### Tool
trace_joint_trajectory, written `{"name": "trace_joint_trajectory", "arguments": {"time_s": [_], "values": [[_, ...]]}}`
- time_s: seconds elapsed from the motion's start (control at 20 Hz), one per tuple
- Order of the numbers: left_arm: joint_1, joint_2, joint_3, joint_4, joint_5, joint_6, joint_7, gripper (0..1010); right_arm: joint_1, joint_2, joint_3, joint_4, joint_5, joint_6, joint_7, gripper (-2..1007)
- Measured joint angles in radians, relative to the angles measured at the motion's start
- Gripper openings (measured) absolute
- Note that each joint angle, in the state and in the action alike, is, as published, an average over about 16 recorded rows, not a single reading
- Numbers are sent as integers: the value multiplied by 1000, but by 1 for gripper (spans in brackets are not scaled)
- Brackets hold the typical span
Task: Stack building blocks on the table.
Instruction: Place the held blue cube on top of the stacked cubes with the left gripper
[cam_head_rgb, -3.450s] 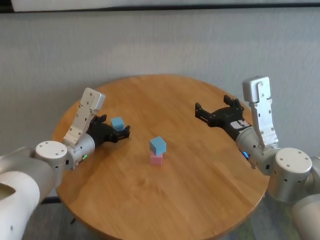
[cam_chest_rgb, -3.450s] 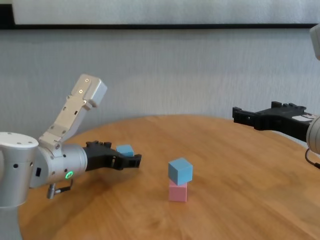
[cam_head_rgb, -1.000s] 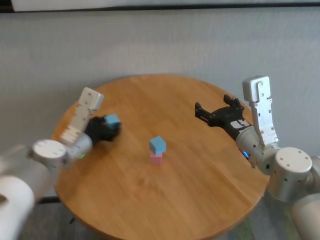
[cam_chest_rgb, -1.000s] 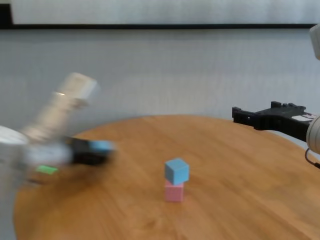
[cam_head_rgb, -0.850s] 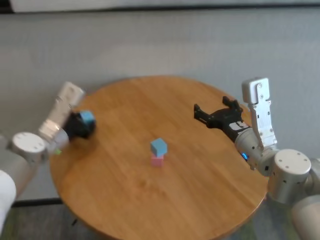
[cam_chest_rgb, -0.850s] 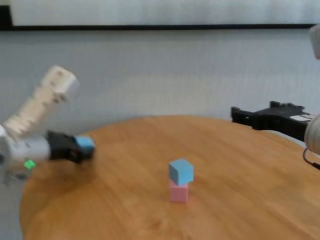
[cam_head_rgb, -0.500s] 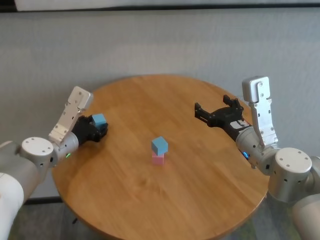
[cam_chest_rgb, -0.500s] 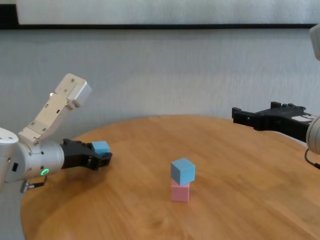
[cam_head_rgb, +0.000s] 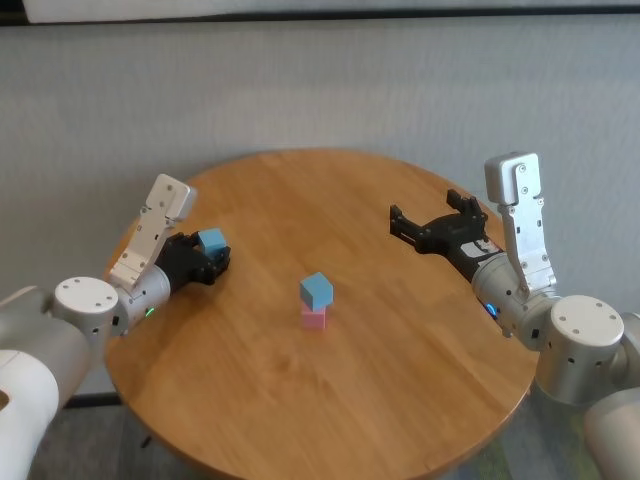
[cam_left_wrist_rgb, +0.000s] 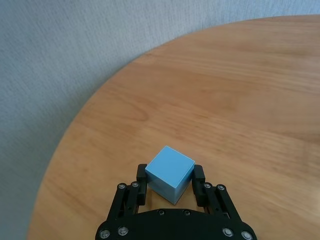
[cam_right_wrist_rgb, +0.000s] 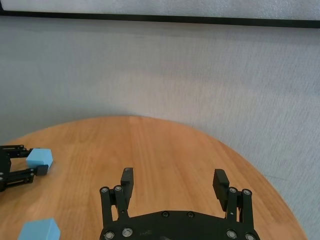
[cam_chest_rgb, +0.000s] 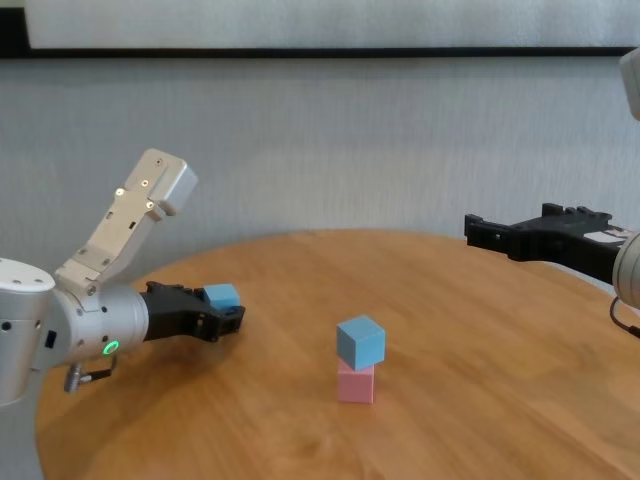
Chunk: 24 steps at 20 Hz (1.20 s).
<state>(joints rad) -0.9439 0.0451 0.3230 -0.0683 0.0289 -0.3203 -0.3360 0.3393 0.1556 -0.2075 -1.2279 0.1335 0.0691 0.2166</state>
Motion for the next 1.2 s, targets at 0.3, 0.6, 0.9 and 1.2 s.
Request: {"name": "trace_joint_trajectory", "arguments": {"time_s": [0.3, 0.6, 0.9, 1.2], "values": [[7, -6, -6, -10, -8, 1, -6, 559, 0, 0, 0, 0, 0, 0, 0, 1005], [12, -9, -10, -16, -13, 2, -10, 560, 0, 0, 0, 0, 0, 0, 0, 1005], [14, -11, -13, -20, -16, 3, -12, 559, 0, 0, 0, 0, 0, 0, 0, 1005], [20, -11, -14, -32, -18, 7, -15, 559, 0, 0, 0, 0, 0, 0, 0, 1005]]}}
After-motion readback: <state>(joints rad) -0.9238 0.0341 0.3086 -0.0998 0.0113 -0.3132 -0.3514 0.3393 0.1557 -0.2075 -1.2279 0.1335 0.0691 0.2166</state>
